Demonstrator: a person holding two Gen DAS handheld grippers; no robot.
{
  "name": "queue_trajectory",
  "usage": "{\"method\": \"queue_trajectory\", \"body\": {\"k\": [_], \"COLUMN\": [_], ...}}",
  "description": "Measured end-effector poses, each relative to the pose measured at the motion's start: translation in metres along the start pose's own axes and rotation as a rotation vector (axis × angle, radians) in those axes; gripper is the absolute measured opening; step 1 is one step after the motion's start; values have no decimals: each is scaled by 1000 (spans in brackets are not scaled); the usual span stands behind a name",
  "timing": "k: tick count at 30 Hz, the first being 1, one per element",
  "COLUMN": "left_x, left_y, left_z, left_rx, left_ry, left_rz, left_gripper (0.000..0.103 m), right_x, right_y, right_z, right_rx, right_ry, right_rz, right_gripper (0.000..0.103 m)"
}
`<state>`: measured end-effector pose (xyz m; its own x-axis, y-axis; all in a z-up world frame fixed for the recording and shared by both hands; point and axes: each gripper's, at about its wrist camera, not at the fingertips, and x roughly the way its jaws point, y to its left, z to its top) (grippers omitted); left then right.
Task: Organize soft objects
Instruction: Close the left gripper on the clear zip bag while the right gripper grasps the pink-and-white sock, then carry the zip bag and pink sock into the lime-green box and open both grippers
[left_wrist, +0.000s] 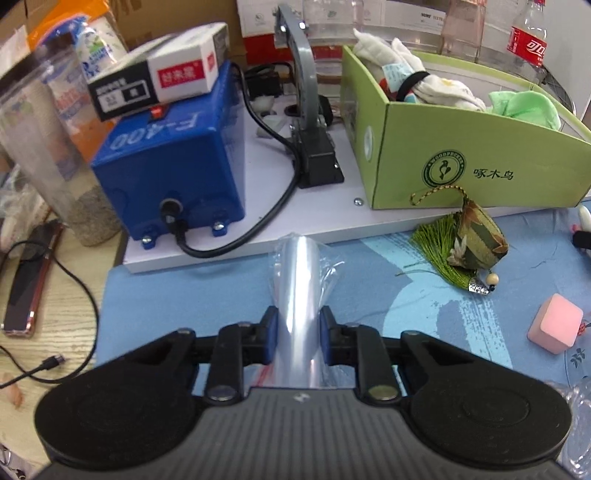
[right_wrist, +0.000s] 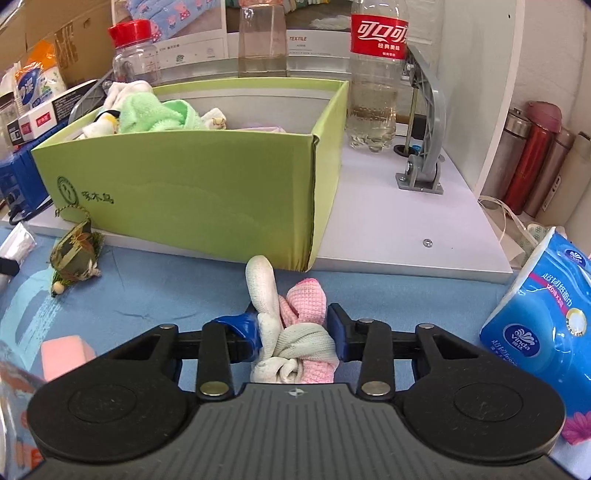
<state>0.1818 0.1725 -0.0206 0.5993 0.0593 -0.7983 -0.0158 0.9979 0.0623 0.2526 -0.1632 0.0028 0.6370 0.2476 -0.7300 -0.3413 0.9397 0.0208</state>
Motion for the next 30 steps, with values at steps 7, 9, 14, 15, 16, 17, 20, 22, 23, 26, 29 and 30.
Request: {"method": "queue_trajectory", "body": {"k": [7,9,14,15,16,17,20,22,23,26,29,30], "left_x": [-36,-43,-66,-70,-74,-79,-87,-83,-77,-51,-26,-16], "left_y": [-2,-3,3,3,2,0,-15,-29,-39,-72,-85,-86], "left_z": [2,4,15,23,35,49,94,122,136,167,191,196], "left_rx": [29,27,-13,-15,-16,-19,-9,2,7,48,65,62], "left_ry": [-78,-87,-94,-106,-125,-148,-212,-224,-221,-195,-157,-141], "left_rz": [23,12,-99,-112,-121,-124,-155,-199,-222,-234,-243,-244], "left_gripper": [19,19,19,19,19,19,19,19,19,19,19,19], "right_x": [-40,-56,-97,-101,-105,-106,-102,-88,-77,-42,-11,-1], "right_y": [-2,-1,-4,-6,-8,-9,-12,-10,-8,-3,-2,-3], "right_z": [-4,-2,8,15,24,36,79,104,118,142,150,150], "right_rx": [20,25,39,40,40,38,29,15,4,-12,-18,-17], "right_ry": [-89,-137,-249,-270,-290,-309,-371,-374,-367,-313,-256,-230], "right_rz": [68,89,172,183,192,199,193,185,178,162,157,164], "right_gripper": [21,21,21,21,21,21,21,21,21,21,22,22]}}
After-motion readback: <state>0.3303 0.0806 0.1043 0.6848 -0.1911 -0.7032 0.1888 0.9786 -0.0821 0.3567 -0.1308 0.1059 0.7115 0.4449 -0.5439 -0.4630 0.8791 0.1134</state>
